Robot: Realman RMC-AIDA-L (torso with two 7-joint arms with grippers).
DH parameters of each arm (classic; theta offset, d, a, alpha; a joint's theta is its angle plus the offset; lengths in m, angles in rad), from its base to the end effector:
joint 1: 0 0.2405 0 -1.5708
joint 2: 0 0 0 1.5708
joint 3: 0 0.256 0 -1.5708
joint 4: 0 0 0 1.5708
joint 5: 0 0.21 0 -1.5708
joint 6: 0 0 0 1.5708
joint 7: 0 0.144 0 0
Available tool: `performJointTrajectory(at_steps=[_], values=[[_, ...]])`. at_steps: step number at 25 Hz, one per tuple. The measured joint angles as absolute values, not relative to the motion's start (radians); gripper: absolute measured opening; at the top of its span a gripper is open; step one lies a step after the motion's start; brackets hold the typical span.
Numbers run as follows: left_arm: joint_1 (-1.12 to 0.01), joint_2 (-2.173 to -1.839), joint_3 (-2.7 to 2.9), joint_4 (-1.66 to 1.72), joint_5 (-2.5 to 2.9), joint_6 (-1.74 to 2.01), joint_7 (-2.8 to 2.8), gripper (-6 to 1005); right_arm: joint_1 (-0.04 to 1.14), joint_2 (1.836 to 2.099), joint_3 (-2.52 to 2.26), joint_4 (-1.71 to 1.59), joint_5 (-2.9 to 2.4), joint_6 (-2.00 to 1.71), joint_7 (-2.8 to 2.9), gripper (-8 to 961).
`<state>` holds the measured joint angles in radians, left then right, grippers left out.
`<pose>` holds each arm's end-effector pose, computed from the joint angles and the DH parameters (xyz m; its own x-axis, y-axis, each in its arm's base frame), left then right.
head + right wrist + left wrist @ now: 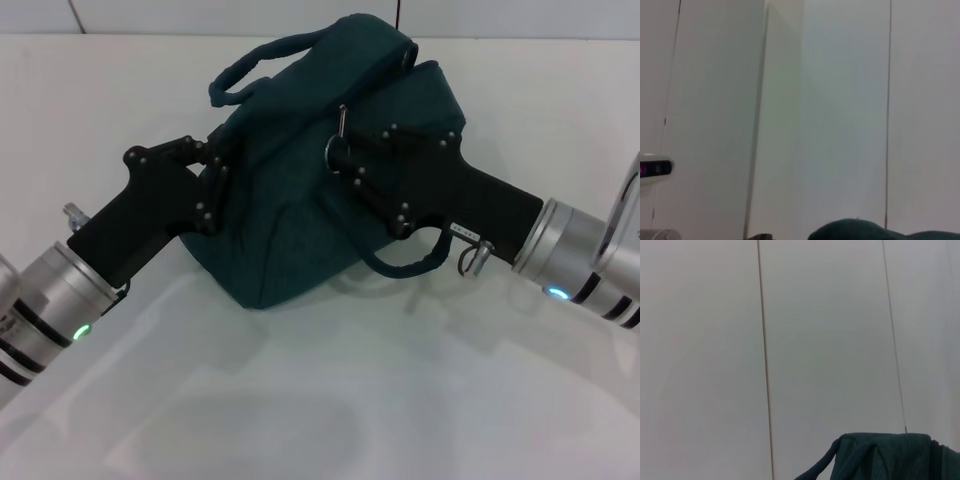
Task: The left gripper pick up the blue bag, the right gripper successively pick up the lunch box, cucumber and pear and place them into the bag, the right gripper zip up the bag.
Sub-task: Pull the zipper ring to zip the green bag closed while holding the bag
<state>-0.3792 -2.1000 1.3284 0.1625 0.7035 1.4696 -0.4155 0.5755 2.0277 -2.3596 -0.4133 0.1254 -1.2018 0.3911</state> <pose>-0.2828 0.2873 -0.0395 0.6728 -0.1441 0.7257 0.4864 -0.6529 -0.5806 0.1841 0.3245 -0.0887 0.6765 0.1568 -0.7195 -0.2654 -0.8594 -0.4369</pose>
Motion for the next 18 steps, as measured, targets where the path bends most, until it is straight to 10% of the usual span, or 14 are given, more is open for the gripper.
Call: performJointTrajectory(at_steps=[18], values=[[-0.389, -2.102, 1.328, 0.163, 0.705, 1.469, -0.416, 39, 0.528, 2.028, -2.322, -0.411, 0.136, -1.229, 0.333, 45]])
